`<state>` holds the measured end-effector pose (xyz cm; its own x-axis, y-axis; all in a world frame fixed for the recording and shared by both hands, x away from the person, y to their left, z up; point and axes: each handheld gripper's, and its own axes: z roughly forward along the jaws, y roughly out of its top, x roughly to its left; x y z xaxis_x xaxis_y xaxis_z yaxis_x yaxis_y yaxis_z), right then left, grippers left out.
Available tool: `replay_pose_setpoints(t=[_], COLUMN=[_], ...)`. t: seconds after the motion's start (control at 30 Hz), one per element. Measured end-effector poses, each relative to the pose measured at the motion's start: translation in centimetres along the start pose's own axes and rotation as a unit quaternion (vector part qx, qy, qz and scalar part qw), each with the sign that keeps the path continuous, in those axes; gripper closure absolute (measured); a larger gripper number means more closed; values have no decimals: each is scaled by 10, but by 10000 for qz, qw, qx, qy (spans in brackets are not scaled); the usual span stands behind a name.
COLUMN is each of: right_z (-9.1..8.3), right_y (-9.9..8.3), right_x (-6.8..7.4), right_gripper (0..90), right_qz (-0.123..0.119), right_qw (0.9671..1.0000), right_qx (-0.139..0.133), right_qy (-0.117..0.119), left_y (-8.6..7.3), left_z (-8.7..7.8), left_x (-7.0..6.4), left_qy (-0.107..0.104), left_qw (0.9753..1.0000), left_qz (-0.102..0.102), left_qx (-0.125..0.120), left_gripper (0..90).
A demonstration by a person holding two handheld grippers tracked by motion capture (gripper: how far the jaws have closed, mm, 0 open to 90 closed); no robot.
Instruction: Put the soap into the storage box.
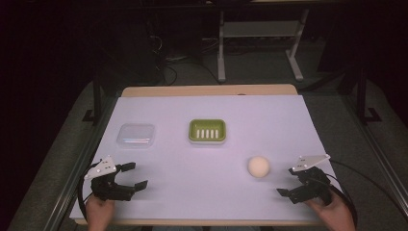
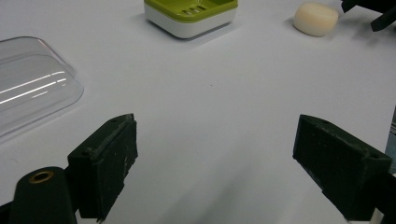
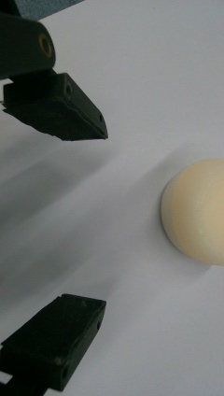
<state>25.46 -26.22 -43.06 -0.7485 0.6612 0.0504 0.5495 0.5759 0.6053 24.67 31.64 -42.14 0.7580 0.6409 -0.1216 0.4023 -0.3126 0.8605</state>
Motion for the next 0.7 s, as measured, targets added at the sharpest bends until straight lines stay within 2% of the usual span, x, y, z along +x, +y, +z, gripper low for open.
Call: replay_pose_setpoints(t=[0.27,0.37,0.5,0.7], right_z=[0,3,16,26], right_y=[13,23,45,59], right_x=[1,0,-4,-5], right_gripper=[139,139,139,139], right_qz=[-105,-189,-338,-420], right_qw=[9999,9997,9988,9977], right_qx=[47,100,284,485], right_qy=[60,113,202,238], left_y=[-1,0,-1,-2], left_z=[-1,0,0,0], left_x=[-2,-3,-3,-6], left_qy=[-5,4,4,-64], left_qw=[10000,10000,10000,9999], left_qz=[-35,-17,-16,29], left_qx=[-37,-19,28,118], left_gripper=[130,130,130,130])
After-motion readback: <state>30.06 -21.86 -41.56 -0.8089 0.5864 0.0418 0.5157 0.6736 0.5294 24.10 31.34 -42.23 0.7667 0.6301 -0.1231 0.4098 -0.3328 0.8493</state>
